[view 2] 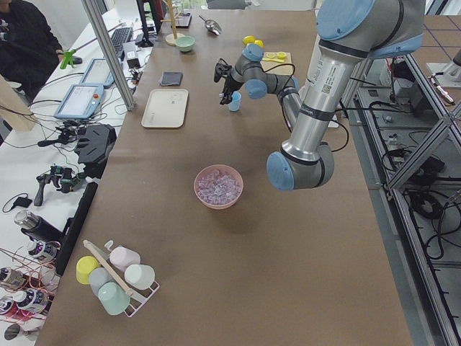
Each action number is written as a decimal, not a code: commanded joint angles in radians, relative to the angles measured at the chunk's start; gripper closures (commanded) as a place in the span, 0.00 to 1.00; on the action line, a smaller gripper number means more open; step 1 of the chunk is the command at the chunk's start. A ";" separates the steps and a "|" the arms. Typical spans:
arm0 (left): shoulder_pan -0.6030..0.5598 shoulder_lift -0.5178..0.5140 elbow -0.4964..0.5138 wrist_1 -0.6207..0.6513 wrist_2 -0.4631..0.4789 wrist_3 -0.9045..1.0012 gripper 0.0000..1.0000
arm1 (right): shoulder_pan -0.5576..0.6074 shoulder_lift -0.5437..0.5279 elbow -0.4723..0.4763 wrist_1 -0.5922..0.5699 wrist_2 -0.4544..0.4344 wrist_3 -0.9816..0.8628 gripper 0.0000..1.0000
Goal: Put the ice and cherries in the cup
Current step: 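Carry the second ice cube with the left gripper over the cup, then open the left gripper to drop the ice cube into the cup, then withdraw the left arm while the right arm reaches toward the cherries, then lower the right gripper onto the dark cherries and grasp them, then carry the cherries with the right gripper over the light-blue cup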
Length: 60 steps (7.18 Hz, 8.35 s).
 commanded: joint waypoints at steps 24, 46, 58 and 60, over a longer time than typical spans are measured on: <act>-0.431 0.051 0.047 -0.017 -0.164 0.451 0.02 | -0.539 0.322 -0.159 0.394 -0.128 0.484 0.00; -0.775 0.196 0.072 0.063 -0.534 0.821 0.02 | -0.788 0.518 -0.139 0.460 -0.318 1.015 1.00; -1.071 0.544 0.053 0.051 -0.668 1.161 0.02 | -1.116 0.827 -0.192 0.391 -0.524 1.170 1.00; -1.073 0.542 0.058 0.052 -0.669 1.162 0.02 | -1.119 0.804 -0.190 0.388 -0.513 1.175 0.86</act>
